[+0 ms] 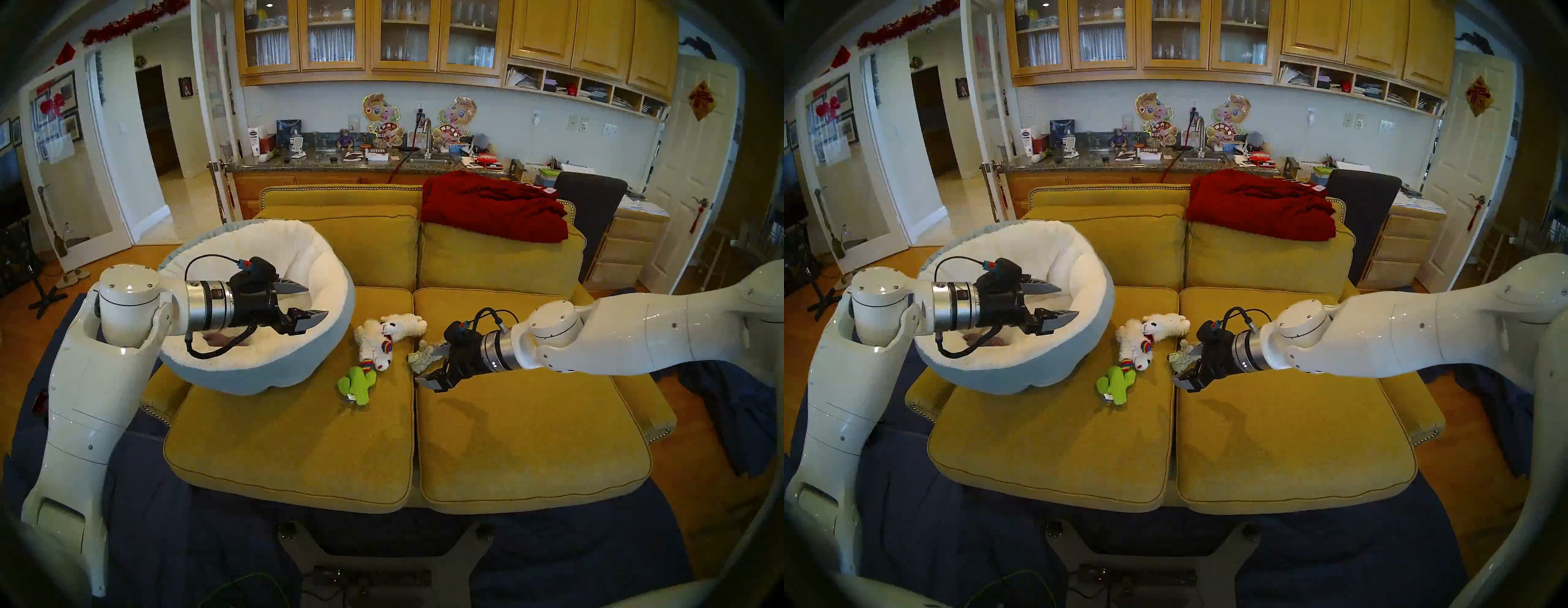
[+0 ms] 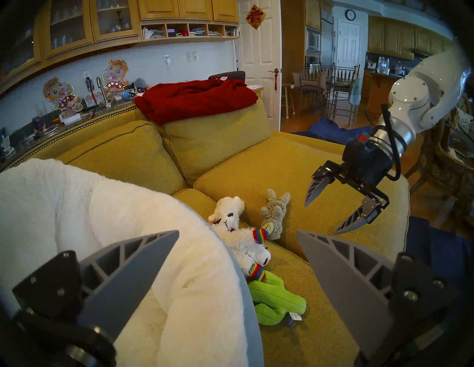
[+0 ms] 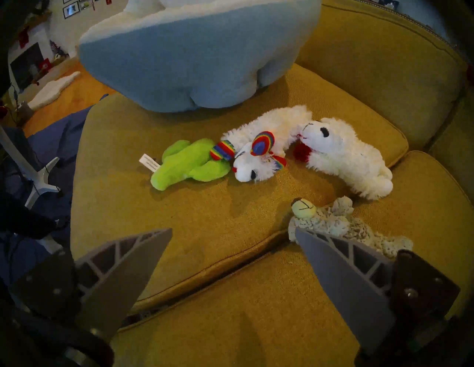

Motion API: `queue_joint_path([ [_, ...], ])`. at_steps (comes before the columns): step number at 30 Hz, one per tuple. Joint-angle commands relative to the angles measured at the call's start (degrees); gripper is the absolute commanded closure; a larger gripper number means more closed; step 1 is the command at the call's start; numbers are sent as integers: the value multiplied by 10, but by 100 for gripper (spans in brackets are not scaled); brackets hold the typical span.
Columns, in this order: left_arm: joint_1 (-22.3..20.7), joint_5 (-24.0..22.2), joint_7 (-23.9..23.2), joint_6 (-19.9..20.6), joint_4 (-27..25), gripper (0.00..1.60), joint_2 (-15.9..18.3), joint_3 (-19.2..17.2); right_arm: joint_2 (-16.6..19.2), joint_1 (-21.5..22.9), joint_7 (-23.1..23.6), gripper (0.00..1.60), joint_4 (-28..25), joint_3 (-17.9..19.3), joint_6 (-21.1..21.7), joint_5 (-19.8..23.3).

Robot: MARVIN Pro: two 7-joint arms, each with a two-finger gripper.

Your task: Put toys into dog bed

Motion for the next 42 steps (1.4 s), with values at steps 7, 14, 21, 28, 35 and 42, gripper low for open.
queue_joint_path([
  [7, -16, -4, 1, -4, -10, 0, 1, -11, -58, -1, 11, 0, 91, 28, -8, 7],
  [14, -16, -4, 2, -4, -10, 0, 1, -11, -76, -9, 27, 0, 138, 28, 0, 17],
  [21, -16, -5, 2, -4, -11, 0, 1, -11, -103, -32, 51, 0, 203, 24, 15, 35],
  [28, -16, -5, 2, -4, -11, 0, 1, -11, -125, -52, 78, 0, 257, 21, 30, 43],
  [35, -16, -5, 2, -4, -11, 0, 1, -11, -144, -70, 95, 0, 286, 21, 31, 43],
  [42, -16, -5, 2, -4, -11, 0, 1, -11, -166, -89, 85, 0, 294, 14, 21, 30],
])
